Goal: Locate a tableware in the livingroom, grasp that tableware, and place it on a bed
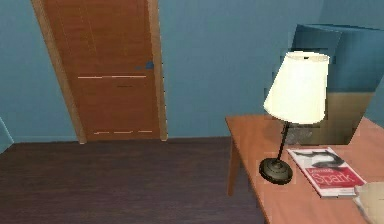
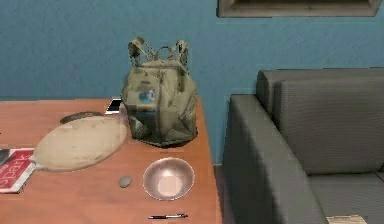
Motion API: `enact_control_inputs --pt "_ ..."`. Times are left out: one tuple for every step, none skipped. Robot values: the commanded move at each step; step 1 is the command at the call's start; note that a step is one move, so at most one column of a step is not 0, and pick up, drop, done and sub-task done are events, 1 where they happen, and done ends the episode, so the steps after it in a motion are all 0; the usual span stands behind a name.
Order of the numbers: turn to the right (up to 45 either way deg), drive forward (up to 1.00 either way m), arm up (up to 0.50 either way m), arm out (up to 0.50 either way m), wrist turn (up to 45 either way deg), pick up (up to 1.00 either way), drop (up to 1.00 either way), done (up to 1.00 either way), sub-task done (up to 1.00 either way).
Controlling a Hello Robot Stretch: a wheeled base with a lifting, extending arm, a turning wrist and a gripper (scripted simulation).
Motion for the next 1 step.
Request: enact_control_inputs --pt "0.0 0.0 0.38 0.0 0.0 0.0 0.0 0.0 0.0"
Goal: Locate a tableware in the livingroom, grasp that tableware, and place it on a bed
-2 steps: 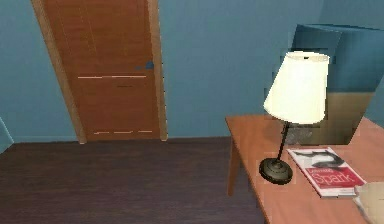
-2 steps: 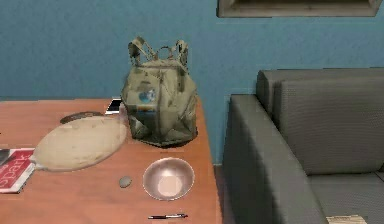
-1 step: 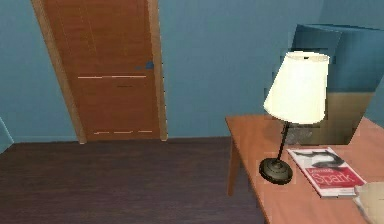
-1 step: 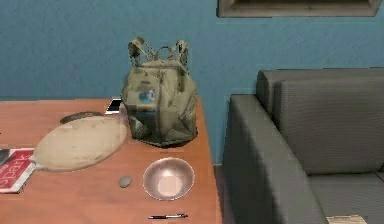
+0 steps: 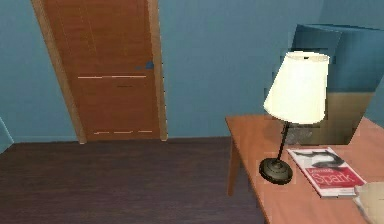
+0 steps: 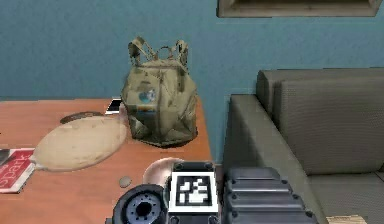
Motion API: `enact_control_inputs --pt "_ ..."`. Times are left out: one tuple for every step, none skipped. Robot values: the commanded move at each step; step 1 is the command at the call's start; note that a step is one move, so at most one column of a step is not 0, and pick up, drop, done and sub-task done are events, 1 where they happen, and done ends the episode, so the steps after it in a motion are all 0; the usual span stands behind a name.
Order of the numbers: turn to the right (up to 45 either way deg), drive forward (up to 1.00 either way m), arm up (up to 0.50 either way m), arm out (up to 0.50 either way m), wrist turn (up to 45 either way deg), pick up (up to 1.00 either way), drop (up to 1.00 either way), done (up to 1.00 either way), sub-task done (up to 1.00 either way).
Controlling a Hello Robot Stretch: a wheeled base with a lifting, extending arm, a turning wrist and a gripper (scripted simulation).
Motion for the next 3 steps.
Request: enact_control_inputs --pt "0.0 0.0 0.0 0.12 0.0 0.0 0.0 0.0 0.0" --pt "0.0 0.0 0.0 0.0 45.0 0.0 0.0 0.0 0.0" --pt "0.0 0.0 0.0 0.0 45.0 0.0 0.0 0.0 0.0"
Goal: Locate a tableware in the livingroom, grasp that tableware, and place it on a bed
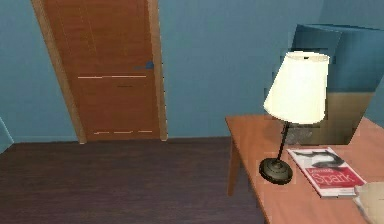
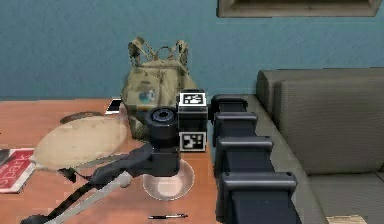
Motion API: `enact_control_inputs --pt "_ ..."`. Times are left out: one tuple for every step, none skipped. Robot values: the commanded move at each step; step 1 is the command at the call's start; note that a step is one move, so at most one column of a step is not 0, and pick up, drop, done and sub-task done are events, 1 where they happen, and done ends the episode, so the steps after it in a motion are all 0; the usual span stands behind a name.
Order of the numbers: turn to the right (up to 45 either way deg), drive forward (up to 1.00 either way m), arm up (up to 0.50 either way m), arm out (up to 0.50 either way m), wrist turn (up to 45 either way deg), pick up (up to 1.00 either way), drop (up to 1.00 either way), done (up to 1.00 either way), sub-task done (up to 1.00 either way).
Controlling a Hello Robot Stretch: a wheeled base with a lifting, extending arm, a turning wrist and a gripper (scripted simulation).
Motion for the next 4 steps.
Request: enact_control_inputs --pt "0.0 0.0 0.0 0.0 45.0 0.0 0.0 0.0 0.0" --pt "0.0 0.0 0.0 0.0 30.0 0.0 0.0 0.0 0.0" --pt "0.0 0.0 -0.28 0.0 0.0 0.0 0.0 0.0 0.0" --pt "0.0 0.0 0.0 0.0 0.0 1.0 0.0 0.0 0.0"
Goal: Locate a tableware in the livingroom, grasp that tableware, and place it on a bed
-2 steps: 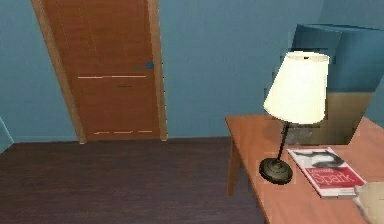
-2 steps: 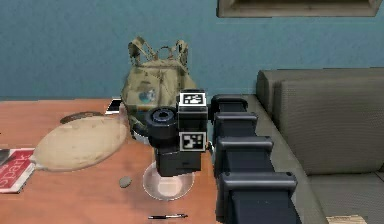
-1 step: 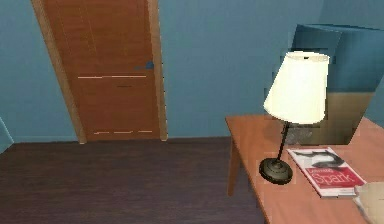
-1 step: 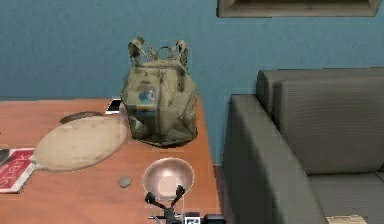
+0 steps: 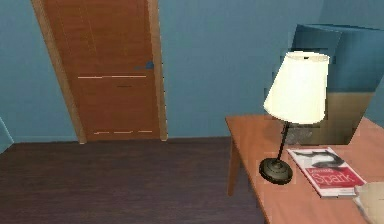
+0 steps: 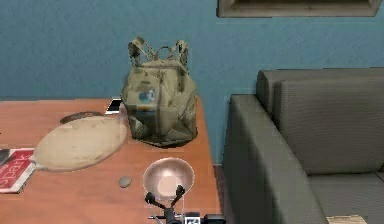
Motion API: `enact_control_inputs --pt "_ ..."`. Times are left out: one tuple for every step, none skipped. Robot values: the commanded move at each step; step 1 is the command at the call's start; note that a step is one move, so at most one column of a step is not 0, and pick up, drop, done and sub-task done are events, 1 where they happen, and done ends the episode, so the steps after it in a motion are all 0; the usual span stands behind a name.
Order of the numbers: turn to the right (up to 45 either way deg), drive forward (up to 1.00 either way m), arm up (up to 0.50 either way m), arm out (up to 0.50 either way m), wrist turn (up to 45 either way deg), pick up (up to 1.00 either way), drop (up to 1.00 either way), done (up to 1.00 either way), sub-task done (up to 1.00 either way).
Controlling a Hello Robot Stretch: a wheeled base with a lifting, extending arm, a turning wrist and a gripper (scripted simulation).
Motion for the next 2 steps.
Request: enact_control_inputs --pt "0.0 0.0 0.1 0.0 0.0 0.0 0.0 0.0 0.0" --pt "0.0 0.0 0.18 0.0 0.0 0.0 0.0 0.0 0.0"
